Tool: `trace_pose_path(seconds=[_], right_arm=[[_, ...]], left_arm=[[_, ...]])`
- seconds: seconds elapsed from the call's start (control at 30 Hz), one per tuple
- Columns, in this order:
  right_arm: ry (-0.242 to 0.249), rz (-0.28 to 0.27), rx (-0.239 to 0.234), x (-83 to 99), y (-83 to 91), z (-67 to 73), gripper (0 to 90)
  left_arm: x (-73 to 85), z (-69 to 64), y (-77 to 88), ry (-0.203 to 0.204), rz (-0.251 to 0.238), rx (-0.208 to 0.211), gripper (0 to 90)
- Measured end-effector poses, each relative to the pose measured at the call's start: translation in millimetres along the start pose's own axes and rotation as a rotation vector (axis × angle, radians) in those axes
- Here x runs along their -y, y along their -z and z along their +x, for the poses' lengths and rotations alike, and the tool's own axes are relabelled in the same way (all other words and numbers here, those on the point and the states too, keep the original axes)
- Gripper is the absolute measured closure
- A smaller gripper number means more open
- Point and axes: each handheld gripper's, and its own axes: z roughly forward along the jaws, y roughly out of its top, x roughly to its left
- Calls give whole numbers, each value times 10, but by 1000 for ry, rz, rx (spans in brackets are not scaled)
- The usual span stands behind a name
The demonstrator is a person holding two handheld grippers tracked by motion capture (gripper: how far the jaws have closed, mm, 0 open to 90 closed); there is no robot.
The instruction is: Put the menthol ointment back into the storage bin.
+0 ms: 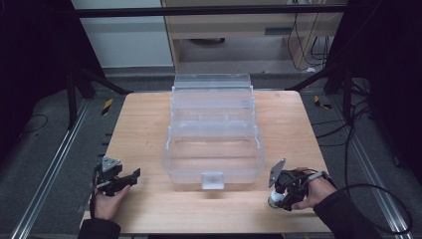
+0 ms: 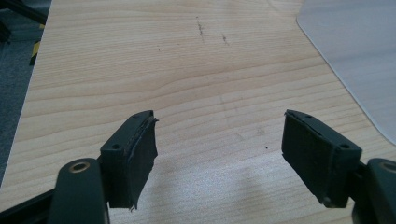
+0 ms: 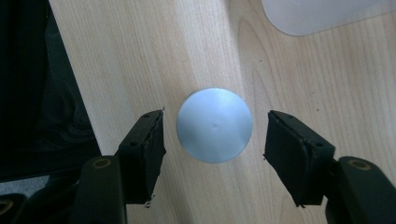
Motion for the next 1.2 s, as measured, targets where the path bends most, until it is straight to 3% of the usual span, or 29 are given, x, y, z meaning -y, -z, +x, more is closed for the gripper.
trace_pose_path(seconds=[0.47,0.83,1.2], right_arm=[[16,60,-16,-71,-141,-12,488],[-4,75,-30,-84,-133,-27,500],[-44,59,-19,-103,48,-62,502]], left_arm=[[0,0,-1,0,4,0,257],[0,1,-2,-1,5,-2,257],[-1,1,-1,1,4,-2,257]])
